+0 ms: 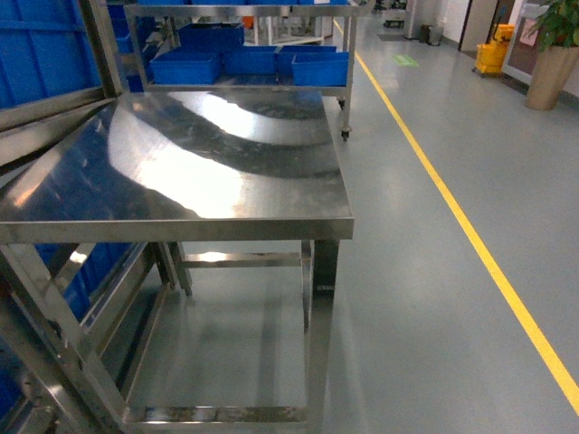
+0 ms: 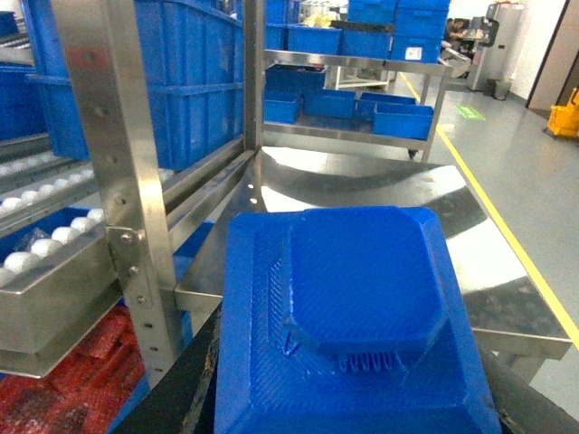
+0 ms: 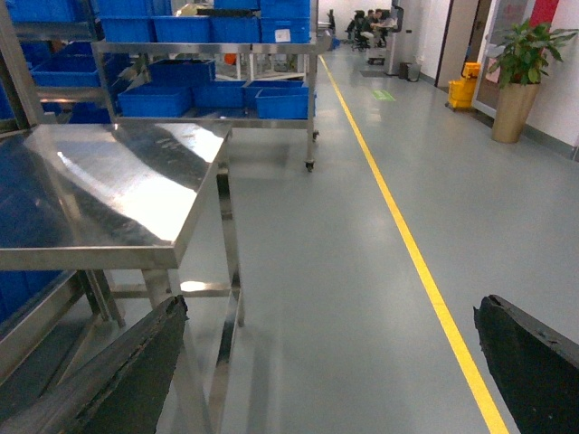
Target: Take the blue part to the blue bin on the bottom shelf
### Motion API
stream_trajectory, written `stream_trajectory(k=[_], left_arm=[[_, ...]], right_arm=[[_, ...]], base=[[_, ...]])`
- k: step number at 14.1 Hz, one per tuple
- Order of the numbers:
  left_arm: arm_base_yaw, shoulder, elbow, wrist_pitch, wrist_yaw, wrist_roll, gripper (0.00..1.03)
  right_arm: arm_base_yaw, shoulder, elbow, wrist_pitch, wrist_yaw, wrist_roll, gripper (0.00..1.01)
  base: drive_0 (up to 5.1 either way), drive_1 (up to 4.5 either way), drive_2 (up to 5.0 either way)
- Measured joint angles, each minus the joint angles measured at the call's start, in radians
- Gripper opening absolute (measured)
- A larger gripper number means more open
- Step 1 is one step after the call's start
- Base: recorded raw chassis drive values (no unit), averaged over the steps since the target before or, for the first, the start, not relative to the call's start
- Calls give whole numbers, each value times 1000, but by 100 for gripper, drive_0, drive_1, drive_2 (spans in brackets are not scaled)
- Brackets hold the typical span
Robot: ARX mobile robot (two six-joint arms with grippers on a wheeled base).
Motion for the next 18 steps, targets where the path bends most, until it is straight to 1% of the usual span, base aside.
stream_trajectory(k=[11, 18], left_arm=[[0, -1, 0, 5, -2, 0, 43], [0, -2, 0, 5, -3, 0, 43]], right_arm=[[0, 0, 0, 2, 0, 0, 98], [0, 0, 0, 2, 0, 0, 98]], base=[[-469, 103, 374], [-500, 245, 245]])
